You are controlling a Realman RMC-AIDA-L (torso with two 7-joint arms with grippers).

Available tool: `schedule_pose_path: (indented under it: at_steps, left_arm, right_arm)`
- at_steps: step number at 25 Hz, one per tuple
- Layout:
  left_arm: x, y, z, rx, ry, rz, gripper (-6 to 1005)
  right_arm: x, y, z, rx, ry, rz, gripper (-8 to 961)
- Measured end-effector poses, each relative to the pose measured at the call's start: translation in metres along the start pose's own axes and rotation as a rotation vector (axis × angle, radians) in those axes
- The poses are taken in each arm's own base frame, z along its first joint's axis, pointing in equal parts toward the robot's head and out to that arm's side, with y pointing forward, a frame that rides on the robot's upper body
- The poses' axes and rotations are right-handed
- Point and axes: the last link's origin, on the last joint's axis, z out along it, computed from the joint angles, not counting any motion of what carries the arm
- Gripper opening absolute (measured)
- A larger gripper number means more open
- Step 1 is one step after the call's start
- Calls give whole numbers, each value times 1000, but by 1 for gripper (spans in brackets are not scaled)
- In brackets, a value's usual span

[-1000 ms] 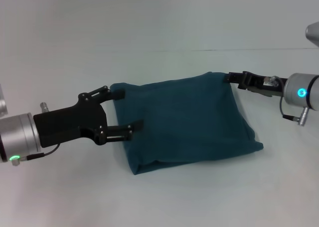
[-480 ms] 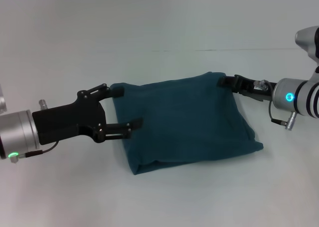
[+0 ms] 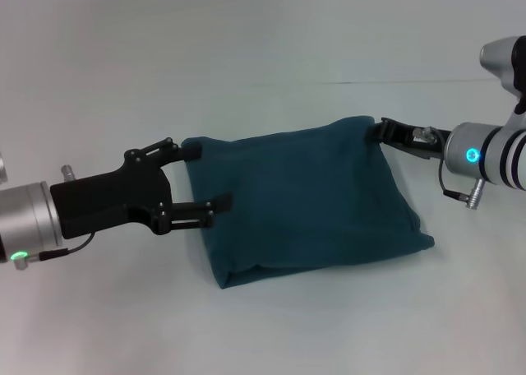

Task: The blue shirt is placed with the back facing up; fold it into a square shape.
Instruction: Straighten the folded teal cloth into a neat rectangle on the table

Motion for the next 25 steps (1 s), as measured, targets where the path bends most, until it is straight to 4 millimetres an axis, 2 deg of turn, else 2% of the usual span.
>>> schedule_pose_path:
  at_steps: [8,19,25]
  left_arm:
    - [1,0,1,-3,3,-1,884]
    - [1,0,2,-3,4,-18,877]
    - [1,1,2,-3,11,-33,872]
  right_arm:
    - [-7,4,1,-4,-15,-30,5]
    - [-35,17,1,-19,-59,-98,66]
    - [-36,15,0,-14,-58,-101,100]
